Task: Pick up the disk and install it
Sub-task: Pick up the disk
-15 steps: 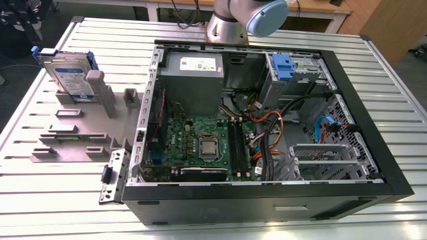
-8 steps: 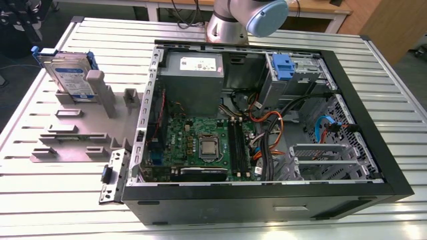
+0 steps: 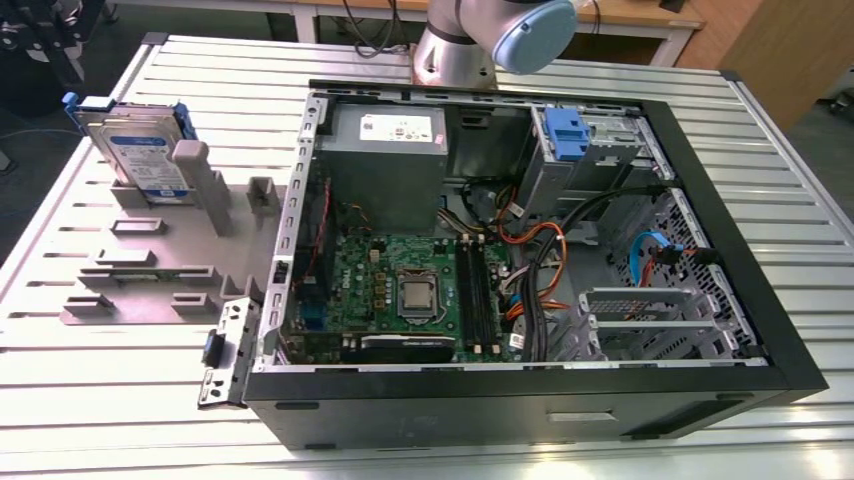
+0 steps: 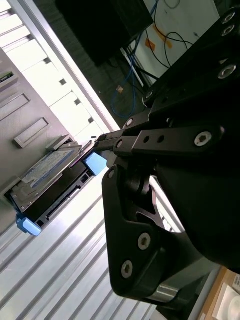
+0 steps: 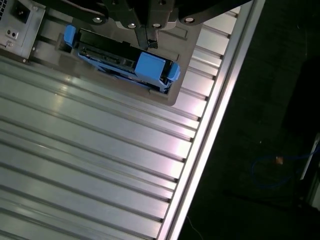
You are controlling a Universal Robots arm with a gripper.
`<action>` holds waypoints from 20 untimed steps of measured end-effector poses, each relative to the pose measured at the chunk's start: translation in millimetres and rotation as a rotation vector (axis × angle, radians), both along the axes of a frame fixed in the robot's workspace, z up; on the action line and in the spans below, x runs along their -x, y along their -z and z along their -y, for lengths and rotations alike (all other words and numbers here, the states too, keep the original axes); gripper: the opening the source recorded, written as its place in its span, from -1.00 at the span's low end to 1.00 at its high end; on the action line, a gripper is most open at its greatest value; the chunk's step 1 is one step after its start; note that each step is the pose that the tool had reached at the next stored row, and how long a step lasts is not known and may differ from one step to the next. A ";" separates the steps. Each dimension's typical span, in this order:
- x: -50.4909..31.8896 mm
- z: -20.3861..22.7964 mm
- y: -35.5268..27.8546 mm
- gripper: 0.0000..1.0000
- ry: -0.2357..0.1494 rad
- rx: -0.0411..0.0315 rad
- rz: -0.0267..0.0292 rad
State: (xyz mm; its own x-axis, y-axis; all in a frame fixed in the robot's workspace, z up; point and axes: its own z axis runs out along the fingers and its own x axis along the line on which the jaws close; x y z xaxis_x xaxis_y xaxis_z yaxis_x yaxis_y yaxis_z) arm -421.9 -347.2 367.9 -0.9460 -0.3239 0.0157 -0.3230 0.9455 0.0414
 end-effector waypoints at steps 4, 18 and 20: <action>0.0 0.0 0.0 -0.79 -0.005 0.0000 0.0000; 0.0 0.0 0.0 -0.79 -0.017 0.0000 0.0000; 0.0 0.0 0.0 -0.79 -0.018 0.0000 0.0000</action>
State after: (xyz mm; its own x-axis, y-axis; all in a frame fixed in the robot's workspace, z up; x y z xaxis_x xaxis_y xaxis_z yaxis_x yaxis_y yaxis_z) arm -422.0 -347.2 367.9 -0.9399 -0.3412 0.0158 -0.3403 0.9394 0.0414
